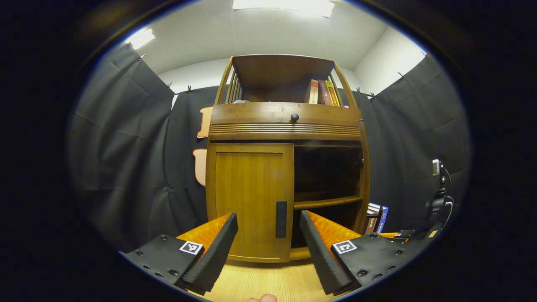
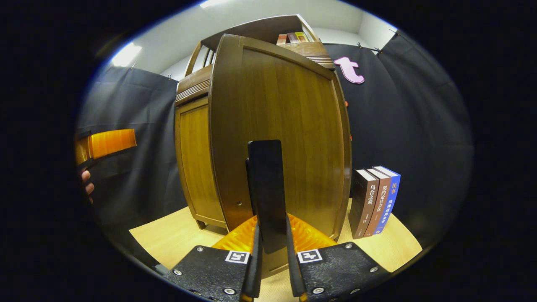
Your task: Open the right door of the double-door shoe cabinet with the right hand, and open the left door with the left hand.
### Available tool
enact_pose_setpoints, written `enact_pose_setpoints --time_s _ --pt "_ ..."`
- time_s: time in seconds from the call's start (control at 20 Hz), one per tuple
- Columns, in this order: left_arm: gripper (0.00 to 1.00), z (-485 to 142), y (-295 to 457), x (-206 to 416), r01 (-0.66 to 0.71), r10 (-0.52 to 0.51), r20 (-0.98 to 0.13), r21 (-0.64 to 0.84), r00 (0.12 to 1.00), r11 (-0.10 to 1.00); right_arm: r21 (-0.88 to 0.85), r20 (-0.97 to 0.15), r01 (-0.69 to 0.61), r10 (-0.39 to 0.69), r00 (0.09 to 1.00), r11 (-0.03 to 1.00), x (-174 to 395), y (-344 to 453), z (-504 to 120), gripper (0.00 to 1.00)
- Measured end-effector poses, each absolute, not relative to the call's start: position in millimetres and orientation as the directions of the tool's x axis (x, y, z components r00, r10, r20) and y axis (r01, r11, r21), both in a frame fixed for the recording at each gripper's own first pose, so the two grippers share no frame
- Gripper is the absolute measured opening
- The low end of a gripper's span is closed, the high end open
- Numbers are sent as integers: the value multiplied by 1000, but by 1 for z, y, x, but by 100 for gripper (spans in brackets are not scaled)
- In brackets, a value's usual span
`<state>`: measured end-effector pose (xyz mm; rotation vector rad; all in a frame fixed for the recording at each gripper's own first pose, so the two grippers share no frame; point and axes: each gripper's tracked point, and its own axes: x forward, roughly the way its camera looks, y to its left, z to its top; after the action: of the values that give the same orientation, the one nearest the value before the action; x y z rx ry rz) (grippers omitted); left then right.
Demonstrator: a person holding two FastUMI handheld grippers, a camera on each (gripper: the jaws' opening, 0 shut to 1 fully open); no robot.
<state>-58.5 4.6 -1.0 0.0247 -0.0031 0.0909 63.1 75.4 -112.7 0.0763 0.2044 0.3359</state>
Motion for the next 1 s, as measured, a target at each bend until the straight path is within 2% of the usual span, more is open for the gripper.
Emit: enact_pose_setpoints --time_s 0.05,0.1,0.15,0.2,0.25,0.3,0.45,0.5,0.55,0.6,0.65,0.7,0.75,0.8,0.9,0.95,1.0 --pt "96 -1 2 -56 -88 88 5 23 996 996 122 -188 -316 335 923 941 62 73 -113 24" --pt "97 -1 -1 -55 -87 87 6 23 996 996 124 -187 -316 335 924 941 60 72 -113 28" --pt "99 -1 -3 -53 -85 85 6 24 996 996 115 -187 -312 329 926 943 61 69 -113 28" --pt "99 -2 -5 -52 -82 81 6 24 997 996 108 -187 -303 318 929 947 58 64 -112 19" --pt "99 -1 -8 -51 -77 77 6 24 997 997 105 -190 -291 306 933 951 58 58 -112 19" --pt "99 -1 -10 -49 -73 73 5 25 997 997 109 -192 -277 294 937 955 57 52 -112 27" --pt "95 -3 -16 -44 -62 62 0 29 998 998 111 -185 -237 254 949 965 57 39 -109 24" --pt "99 -2 -18 -43 -58 58 2 28 998 998 99 -184 -227 242 953 969 58 33 -109 23" --pt "97 -1 -19 -42 -53 53 4 27 999 998 92 -185 -220 234 954 971 59 29 -110 21" --pt "97 -1 -21 -41 -50 50 6 26 999 998 86 -188 -215 227 956 973 59 25 -110 29" --pt "97 -2 -22 -39 -47 47 7 26 999 999 79 -192 -210 222 956 974 58 22 -111 19" --pt "97 -2 -23 -38 -44 44 6 26 999 999 73 -193 -201 212 958 977 57 18 -110 18" --pt "95 -2 -24 -38 -43 43 7 25 999 999 68 -194 -189 199 961 980 57 14 -110 18" --pt "95 -2 -26 -36 -41 41 7 22 999 999 66 -193 -174 183 964 983 58 9 -110 26" --pt "95 -4 -28 -35 -35 35 5 14 999 999 74 -199 -160 172 965 984 59 4 -111 4" --pt "99 -4 -29 -35 -31 31 3 13 1000 999 77 -203 -159 171 964 984 58 3 -111 13" --pt "99 -4 -30 -35 -29 29 3 14 1000 999 68 -201 -146 157 967 987 58 -3 -111 13"
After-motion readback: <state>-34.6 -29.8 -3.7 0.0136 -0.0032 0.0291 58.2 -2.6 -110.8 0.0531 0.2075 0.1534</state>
